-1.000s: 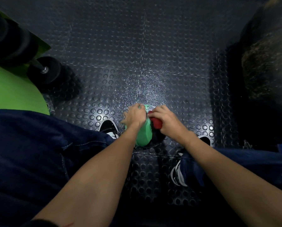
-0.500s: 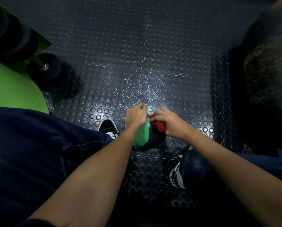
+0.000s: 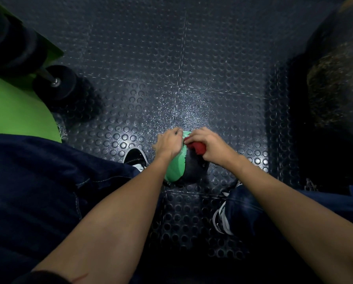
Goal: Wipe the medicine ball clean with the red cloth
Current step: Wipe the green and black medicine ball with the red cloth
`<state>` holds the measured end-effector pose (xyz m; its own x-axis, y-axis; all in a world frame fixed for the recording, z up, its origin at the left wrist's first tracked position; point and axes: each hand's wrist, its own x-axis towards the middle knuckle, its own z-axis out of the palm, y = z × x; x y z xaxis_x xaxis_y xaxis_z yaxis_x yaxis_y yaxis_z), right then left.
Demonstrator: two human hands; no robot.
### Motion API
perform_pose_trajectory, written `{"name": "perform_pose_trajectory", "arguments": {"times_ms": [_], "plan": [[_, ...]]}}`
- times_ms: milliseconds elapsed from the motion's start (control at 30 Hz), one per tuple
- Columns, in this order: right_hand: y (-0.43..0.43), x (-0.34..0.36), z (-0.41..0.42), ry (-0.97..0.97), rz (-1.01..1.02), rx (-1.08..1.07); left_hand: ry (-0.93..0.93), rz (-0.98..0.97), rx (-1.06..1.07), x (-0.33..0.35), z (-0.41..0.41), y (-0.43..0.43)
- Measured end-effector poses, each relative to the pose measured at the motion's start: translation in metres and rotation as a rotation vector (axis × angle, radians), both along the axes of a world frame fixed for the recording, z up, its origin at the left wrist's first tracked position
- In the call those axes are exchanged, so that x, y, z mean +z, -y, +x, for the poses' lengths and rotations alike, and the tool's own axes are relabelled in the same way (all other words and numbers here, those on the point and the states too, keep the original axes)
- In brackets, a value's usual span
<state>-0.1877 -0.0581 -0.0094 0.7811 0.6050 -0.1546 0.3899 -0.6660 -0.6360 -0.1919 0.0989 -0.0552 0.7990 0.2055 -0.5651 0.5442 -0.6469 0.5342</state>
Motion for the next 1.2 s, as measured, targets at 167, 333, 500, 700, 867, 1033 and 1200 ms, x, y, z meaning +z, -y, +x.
{"name": "perform_pose_trajectory", "arguments": {"times_ms": [167,333,500,700,867,1033,1200], "plan": [[-0.004,-0.007,-0.002,0.006,-0.014,-0.057,0.012,0.007,0.002,-0.002,-0.003,-0.001],[-0.005,-0.002,-0.004,0.000,-0.030,-0.189,0.023,0.009,0.010,-0.002,-0.005,0.002],[-0.008,0.001,-0.003,-0.011,-0.029,-0.219,0.019,0.023,0.015,-0.005,-0.006,0.005],[-0.015,0.008,-0.019,-0.009,-0.022,-0.173,0.016,0.037,0.024,-0.003,-0.006,0.005],[-0.027,0.010,-0.012,0.017,-0.114,-0.264,0.006,0.082,0.077,0.000,-0.005,0.011],[-0.024,0.005,-0.011,-0.019,-0.089,-0.330,0.001,0.070,0.069,-0.008,-0.010,0.011],[-0.023,0.006,-0.019,0.019,-0.101,-0.328,0.001,0.077,0.056,-0.004,-0.011,0.013]]}}
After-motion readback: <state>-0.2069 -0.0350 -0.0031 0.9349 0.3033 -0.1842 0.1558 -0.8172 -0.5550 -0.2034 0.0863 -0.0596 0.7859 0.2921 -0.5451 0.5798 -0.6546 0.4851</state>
